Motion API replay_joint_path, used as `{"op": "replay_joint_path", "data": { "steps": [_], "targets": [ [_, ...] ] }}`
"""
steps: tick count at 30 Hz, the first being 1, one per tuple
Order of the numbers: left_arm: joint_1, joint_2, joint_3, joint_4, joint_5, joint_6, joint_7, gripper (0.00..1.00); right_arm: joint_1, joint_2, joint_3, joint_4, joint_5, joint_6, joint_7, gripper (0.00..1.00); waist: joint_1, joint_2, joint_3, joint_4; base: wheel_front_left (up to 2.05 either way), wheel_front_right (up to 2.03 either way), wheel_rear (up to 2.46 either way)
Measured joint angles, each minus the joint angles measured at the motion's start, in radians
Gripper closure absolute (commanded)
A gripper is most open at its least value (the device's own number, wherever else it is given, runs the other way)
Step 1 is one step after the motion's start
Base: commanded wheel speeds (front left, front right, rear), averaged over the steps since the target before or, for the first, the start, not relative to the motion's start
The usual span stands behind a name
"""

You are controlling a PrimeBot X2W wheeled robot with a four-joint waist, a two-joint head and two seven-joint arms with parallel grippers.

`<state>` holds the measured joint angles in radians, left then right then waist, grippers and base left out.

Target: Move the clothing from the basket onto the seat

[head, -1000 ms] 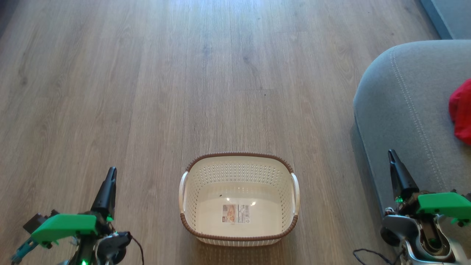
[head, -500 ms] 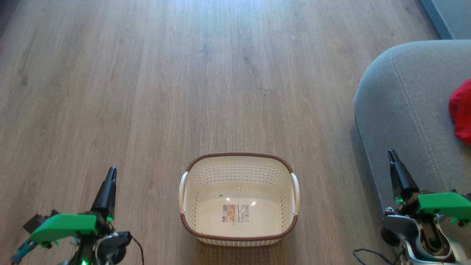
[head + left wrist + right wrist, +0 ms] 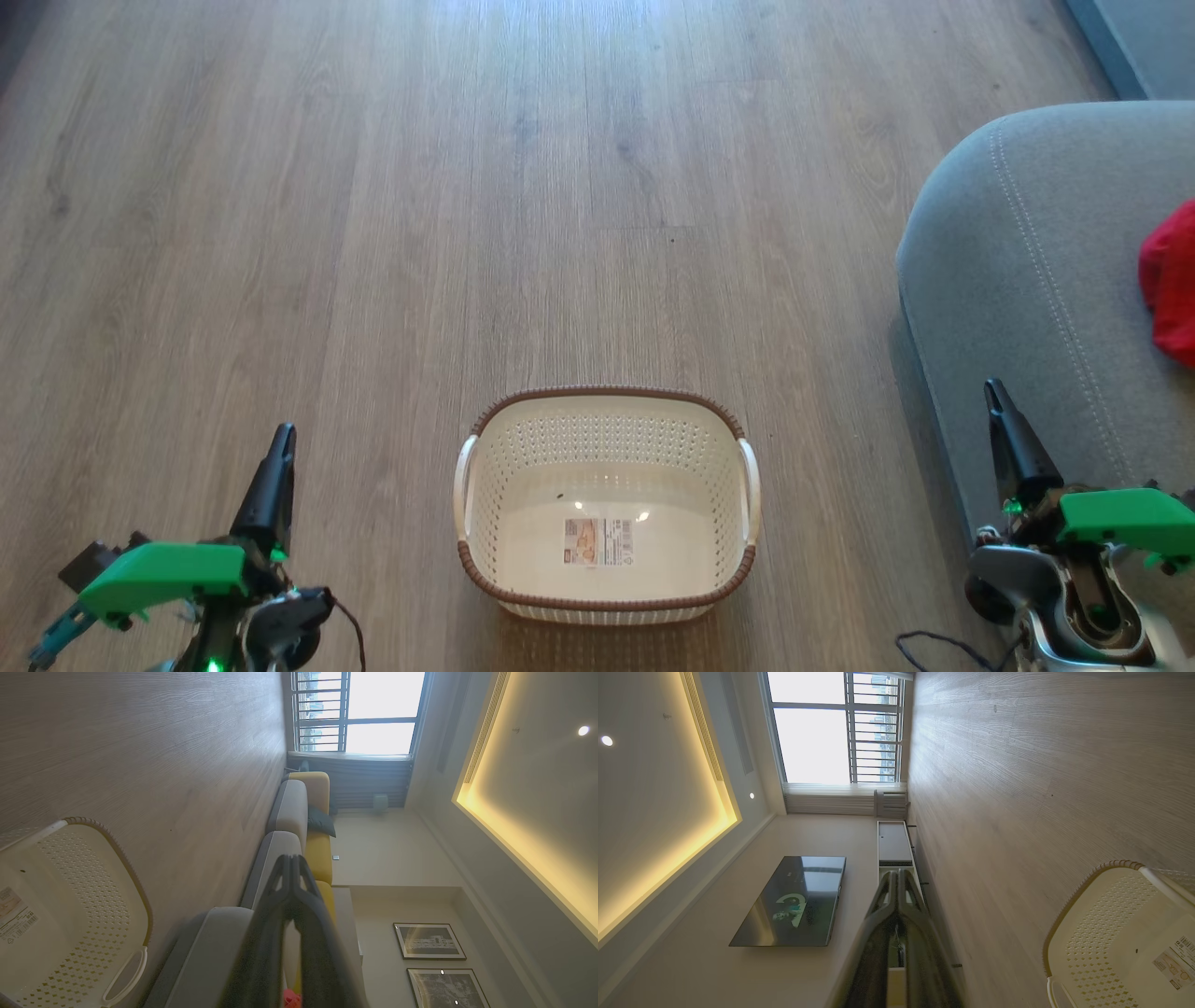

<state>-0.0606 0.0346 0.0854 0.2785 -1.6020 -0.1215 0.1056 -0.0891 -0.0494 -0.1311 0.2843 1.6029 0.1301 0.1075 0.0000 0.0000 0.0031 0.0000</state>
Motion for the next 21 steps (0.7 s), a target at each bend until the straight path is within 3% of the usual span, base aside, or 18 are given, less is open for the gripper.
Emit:
{"op": "replay_joint_path", "data": {
  "steps": [21],
  "targets": [
    [0.0,0.0,0.0,0.0,0.0,0.0,0.0,1.0,0.0,0.0,0.0,0.0,0.0,0.0,0.0,1.0,0.0,0.0,0.0,0.0,0.0,0.0,0.0]
  ]
}}
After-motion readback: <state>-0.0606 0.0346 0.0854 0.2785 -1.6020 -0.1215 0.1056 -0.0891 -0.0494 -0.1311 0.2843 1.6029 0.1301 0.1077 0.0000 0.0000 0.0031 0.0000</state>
